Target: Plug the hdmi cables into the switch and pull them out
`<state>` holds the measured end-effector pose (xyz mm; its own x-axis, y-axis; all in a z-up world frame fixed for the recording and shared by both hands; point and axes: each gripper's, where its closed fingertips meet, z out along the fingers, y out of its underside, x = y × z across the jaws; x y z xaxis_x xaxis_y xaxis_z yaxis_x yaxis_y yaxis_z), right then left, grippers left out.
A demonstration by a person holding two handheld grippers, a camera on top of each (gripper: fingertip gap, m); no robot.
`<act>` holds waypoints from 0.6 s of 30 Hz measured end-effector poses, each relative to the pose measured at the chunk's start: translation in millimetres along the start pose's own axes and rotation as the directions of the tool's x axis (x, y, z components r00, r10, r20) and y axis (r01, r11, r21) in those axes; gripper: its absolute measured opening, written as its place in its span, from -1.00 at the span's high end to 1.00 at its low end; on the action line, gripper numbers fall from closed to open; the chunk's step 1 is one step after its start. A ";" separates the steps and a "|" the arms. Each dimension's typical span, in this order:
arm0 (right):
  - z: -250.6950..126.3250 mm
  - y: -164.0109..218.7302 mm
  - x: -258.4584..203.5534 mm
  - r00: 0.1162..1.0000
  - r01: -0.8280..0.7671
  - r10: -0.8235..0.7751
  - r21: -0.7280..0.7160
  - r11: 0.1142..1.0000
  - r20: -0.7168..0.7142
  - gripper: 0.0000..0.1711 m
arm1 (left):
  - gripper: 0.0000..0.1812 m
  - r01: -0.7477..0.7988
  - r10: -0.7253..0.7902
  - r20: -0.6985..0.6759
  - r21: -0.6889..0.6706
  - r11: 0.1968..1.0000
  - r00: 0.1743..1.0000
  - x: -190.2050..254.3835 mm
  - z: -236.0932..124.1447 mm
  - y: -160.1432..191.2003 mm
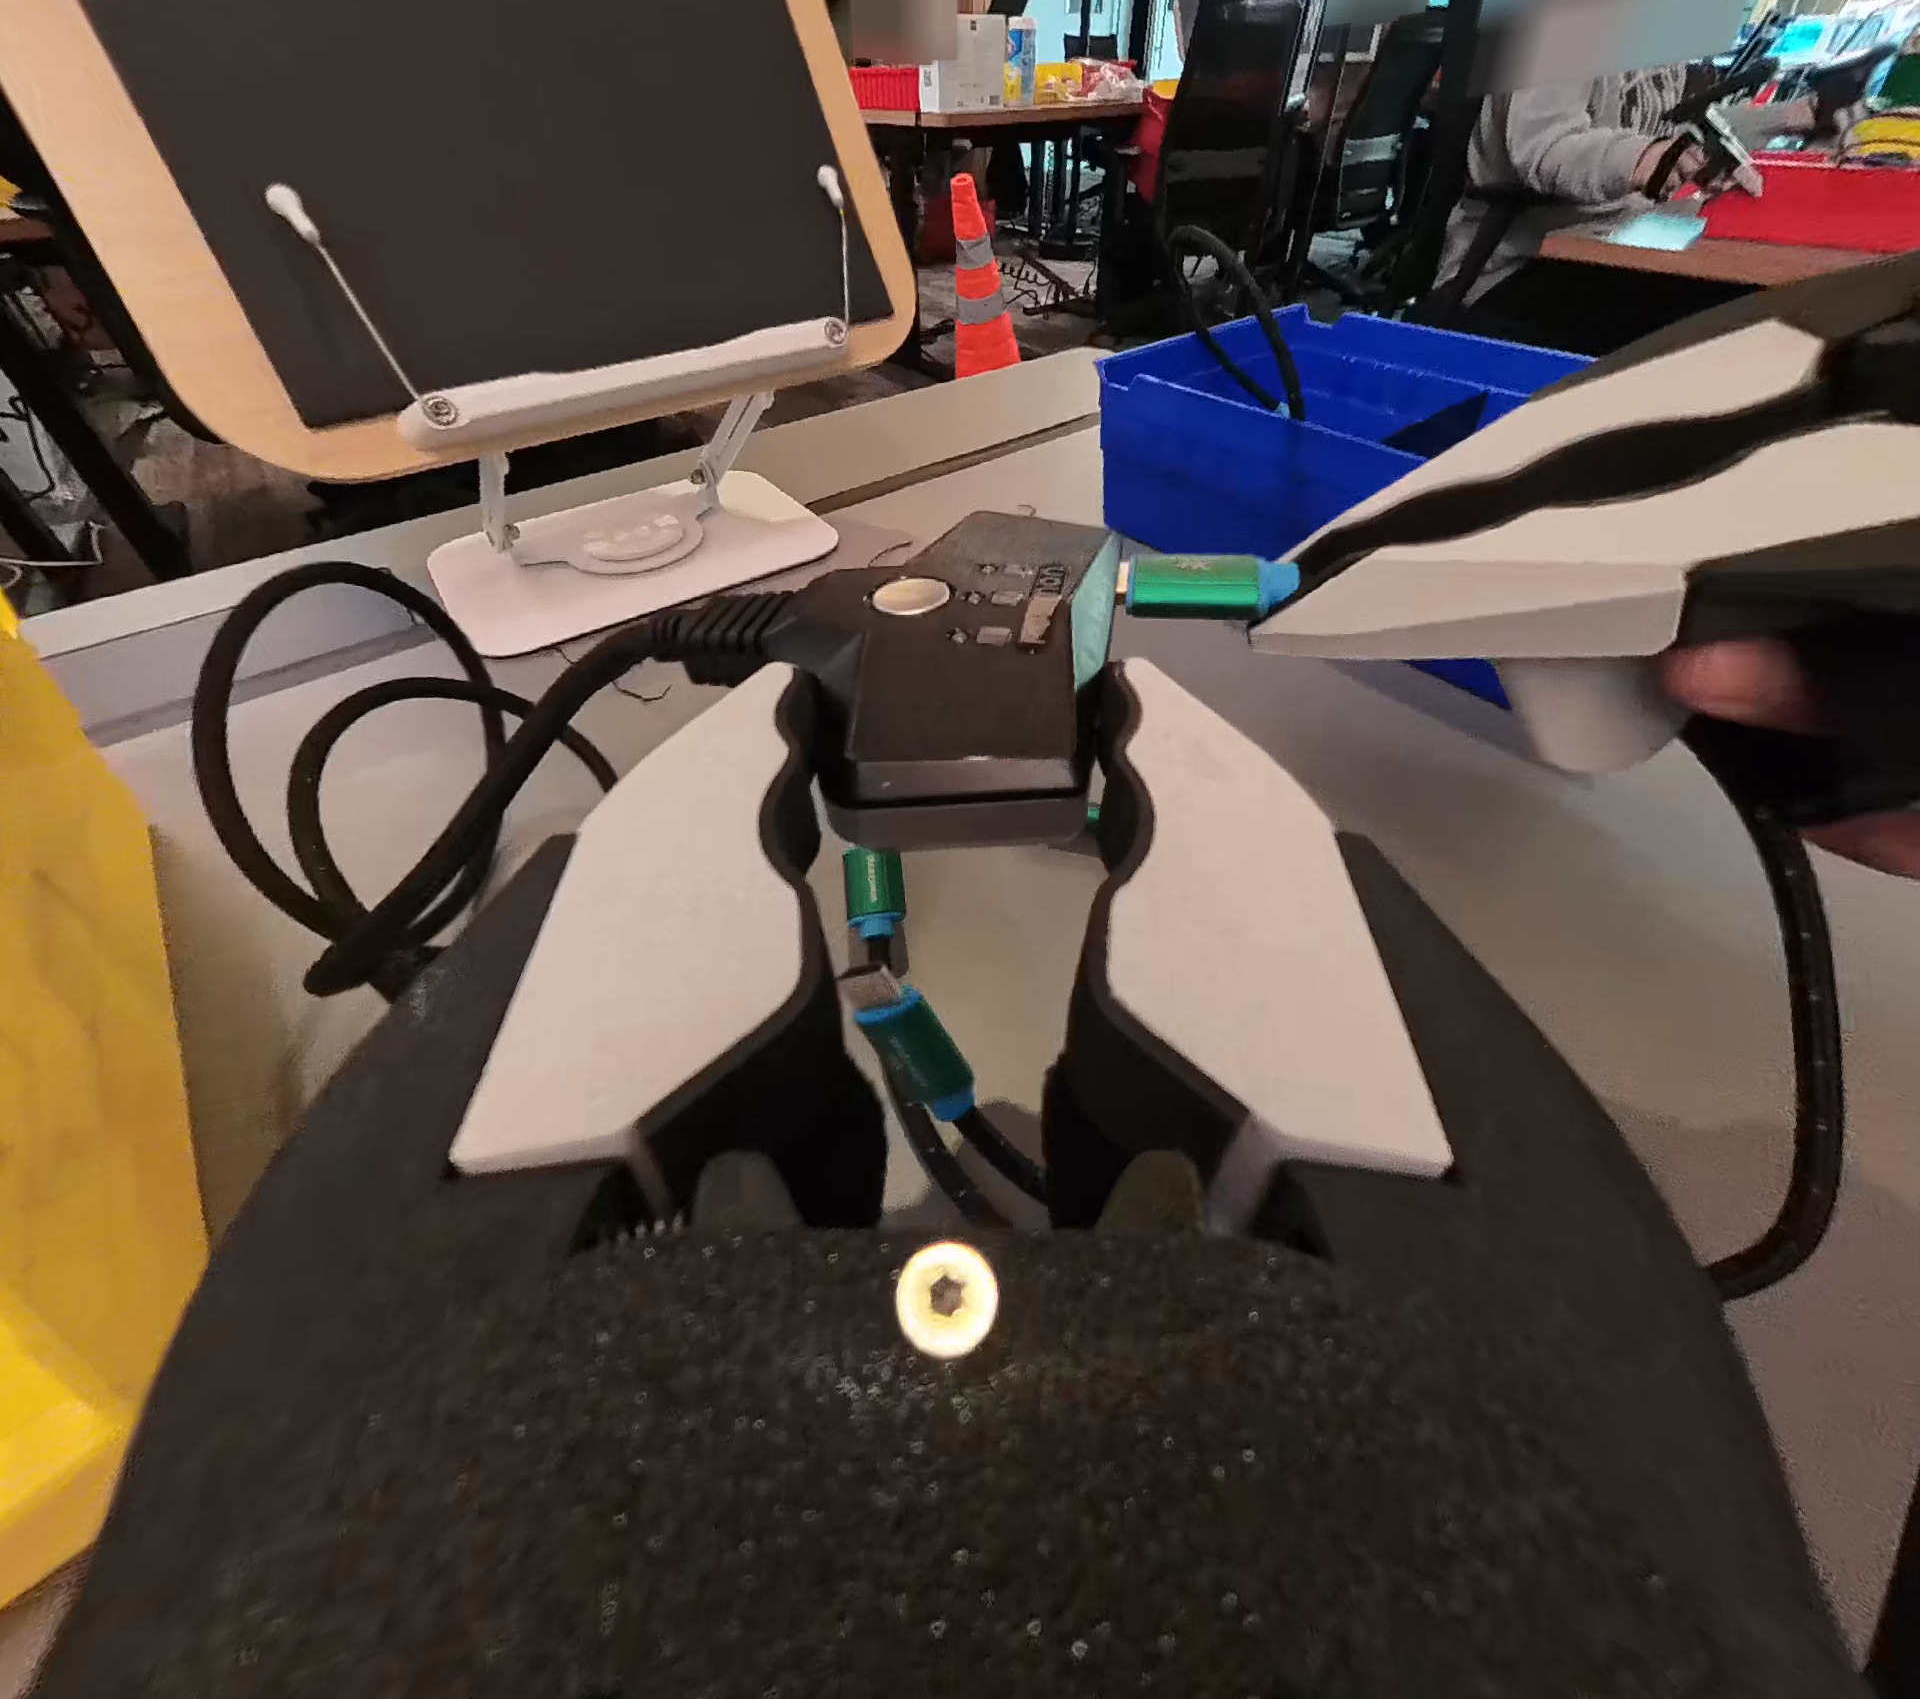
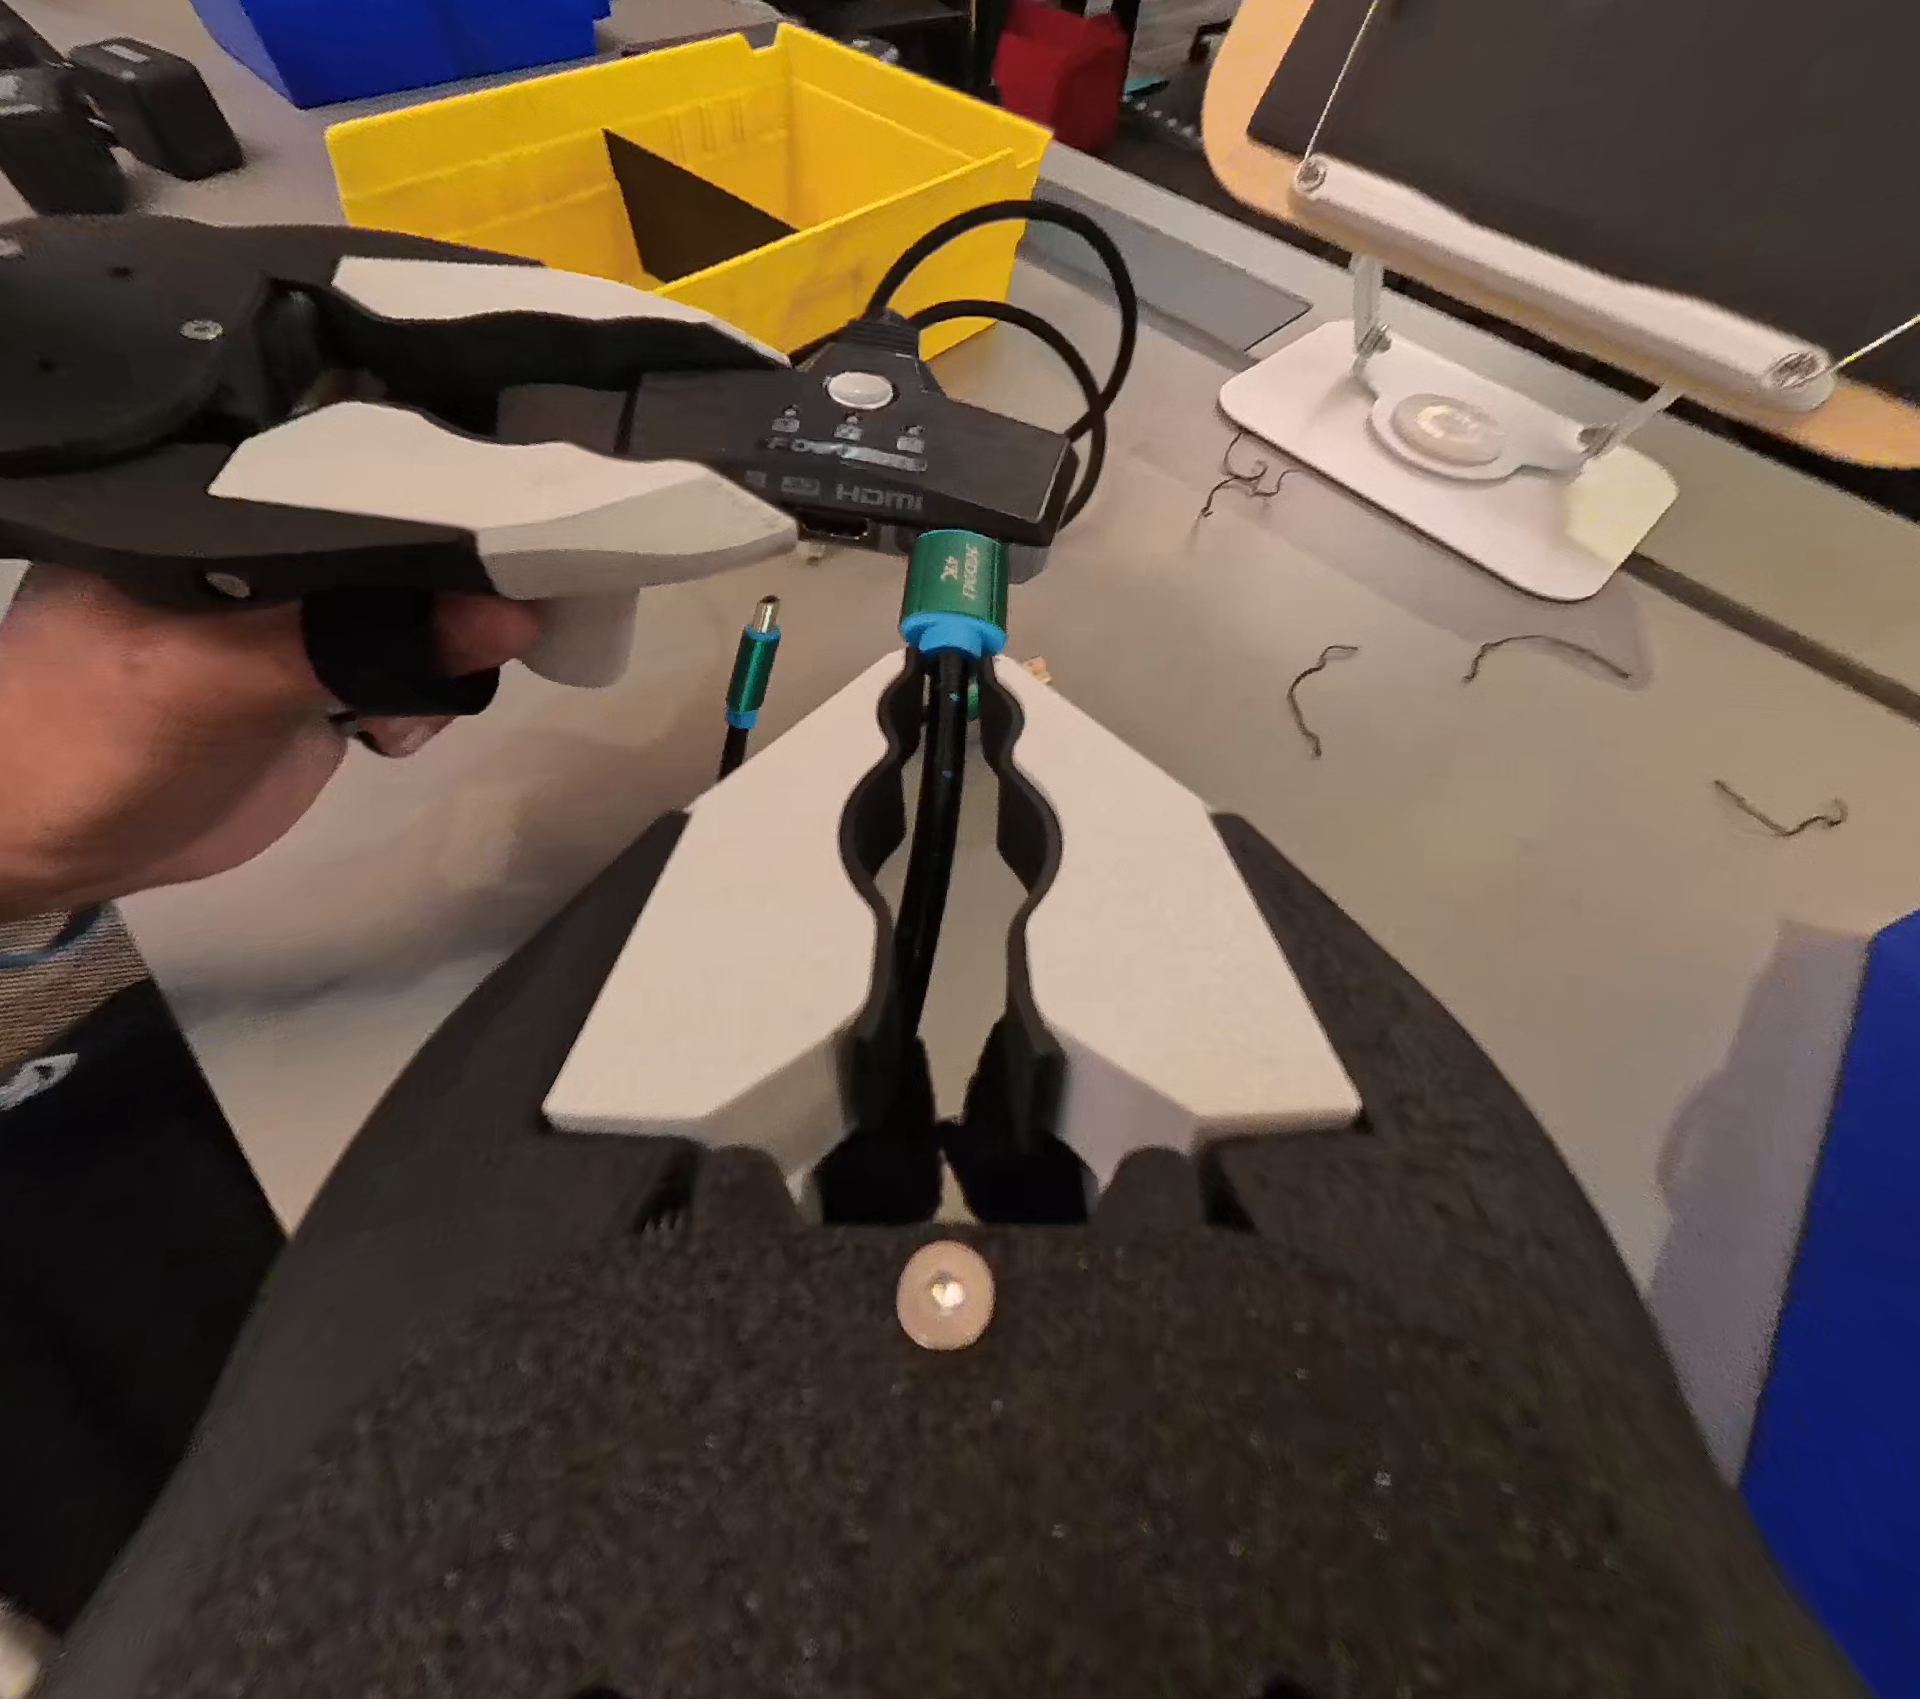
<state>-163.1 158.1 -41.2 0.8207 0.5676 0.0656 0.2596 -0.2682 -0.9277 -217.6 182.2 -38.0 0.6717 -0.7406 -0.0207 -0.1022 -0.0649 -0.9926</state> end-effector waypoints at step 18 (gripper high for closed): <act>-14.7 -21.8 -3.0 0.962 -0.126 0.090 0.125 0.984 0.259 0.56 | 0.43 0.153 -0.152 -0.038 0.039 0.987 0.988 -21.2 -3.2 7.7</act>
<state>-163.7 150.9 -15.7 0.6809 0.7232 -0.1158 0.0881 -0.2378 -0.9673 -235.0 195.3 -44.8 0.6507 -0.7473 0.1348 0.0305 -0.1516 -0.9880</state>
